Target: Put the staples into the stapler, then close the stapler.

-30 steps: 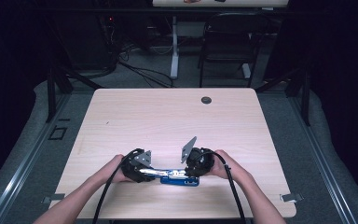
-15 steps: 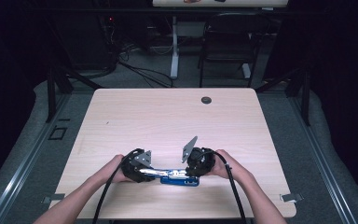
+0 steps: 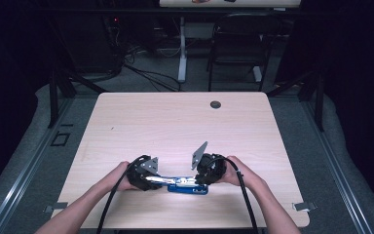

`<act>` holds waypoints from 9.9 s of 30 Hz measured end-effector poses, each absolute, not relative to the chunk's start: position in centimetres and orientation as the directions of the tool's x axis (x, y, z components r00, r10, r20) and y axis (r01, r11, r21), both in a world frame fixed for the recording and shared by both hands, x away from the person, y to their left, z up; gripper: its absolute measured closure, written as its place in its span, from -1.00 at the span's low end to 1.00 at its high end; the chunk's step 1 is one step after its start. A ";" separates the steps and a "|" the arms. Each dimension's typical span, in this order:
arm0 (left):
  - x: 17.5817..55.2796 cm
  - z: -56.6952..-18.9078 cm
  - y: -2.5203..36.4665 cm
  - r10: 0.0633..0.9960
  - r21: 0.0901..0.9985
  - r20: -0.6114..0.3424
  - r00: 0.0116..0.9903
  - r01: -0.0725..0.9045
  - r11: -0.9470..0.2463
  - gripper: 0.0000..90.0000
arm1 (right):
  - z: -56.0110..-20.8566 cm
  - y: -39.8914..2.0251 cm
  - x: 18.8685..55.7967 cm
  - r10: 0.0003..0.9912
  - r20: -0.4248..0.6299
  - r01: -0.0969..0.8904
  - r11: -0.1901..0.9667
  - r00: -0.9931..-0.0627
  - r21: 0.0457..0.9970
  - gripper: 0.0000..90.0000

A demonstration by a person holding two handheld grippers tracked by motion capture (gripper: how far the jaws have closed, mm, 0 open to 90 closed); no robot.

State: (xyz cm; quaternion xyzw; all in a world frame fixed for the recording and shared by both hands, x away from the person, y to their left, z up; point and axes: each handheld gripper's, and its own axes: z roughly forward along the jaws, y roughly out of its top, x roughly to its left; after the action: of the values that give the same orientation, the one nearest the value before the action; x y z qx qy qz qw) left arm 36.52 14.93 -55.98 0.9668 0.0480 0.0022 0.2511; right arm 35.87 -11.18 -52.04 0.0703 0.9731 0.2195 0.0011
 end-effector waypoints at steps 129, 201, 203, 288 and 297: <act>36.3 -54.4 16.7 0.086 0.542 -0.032 0.996 0.090 -0.835 0.42 | -51.9 -7.2 34.5 0.407 0.101 0.384 0.713 -0.908 0.587 0.98; 35.6 -52.5 16.7 0.161 0.641 0.005 0.987 0.121 -0.758 0.31 | -51.2 -5.4 34.1 0.352 0.052 0.298 0.694 -0.934 0.656 1.00; 35.5 -52.6 16.6 0.164 0.660 -0.005 0.986 0.126 -0.741 0.30 | -51.1 -5.6 34.0 0.355 0.058 0.304 0.690 -0.933 0.657 1.00; 34.2 -54.4 8.4 0.198 0.723 0.011 0.980 0.129 -0.679 0.37 | -48.4 -15.8 32.8 0.543 0.108 0.466 0.583 -0.833 0.665 0.96; 34.3 -54.8 7.9 0.193 0.708 0.005 0.981 0.133 -0.693 0.35 | -48.6 -14.1 32.5 0.514 0.096 0.444 0.614 -0.853 0.653 0.96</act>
State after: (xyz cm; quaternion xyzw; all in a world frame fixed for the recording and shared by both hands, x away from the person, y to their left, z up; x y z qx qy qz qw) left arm 34.34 7.93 -54.78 0.9193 0.0887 0.0394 0.3813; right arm 32.50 -14.14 -48.65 0.2668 0.8970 0.3490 0.0501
